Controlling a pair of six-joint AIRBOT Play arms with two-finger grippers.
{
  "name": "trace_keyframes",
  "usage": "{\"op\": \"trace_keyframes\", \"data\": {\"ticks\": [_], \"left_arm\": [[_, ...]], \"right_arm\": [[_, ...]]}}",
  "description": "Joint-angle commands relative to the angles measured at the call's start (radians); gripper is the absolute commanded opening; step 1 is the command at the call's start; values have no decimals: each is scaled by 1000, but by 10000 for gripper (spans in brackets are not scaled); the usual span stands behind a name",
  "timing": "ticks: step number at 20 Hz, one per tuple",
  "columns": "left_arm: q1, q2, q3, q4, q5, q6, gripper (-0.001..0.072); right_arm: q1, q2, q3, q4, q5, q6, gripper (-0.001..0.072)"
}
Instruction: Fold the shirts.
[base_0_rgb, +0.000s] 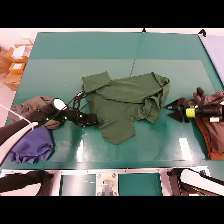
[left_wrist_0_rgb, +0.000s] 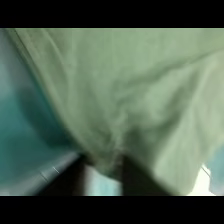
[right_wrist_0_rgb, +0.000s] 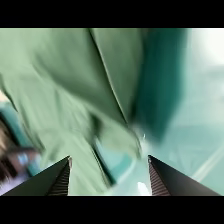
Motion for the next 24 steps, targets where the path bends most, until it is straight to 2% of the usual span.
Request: {"op": "trace_keyframes", "data": {"ticks": [1, 4, 7, 11, 14, 15, 16, 19, 21, 24], "left_arm": [[15, -15, 23, 15, 54, 4, 33], [127, -3, 83, 117, -76, -4, 33], [232, 15, 99, 154, -168, 0, 33], [248, 15, 99, 162, -181, 1, 33], [248, 15, 99, 165, -177, 9, 34], [248, 15, 99, 166, -177, 9, 33], [248, 15, 99, 166, -177, 10, 33], [248, 15, 102, 167, -193, 26, 33], [253, 38, 145, 213, -246, 19, 32], [254, 168, 324, 409, -311, -73, 32]], "right_arm": [[0, 66, -161, -6, -21, -45, 551], [4, 66, -217, 6, -85, -76, 551], [78, 61, -237, 45, -183, -91, 551], [267, 44, -234, 178, -359, -93, 550], [381, 13, -225, 235, -390, -93, 541], [410, 0, -225, 238, -396, -93, 438], [436, -12, -225, 238, -404, -93, 278], [467, -21, -217, 253, -378, -113, 17], [406, -15, -159, 159, -195, -80, 15], [199, 54, 51, -81, 121, 102, 15]]}}
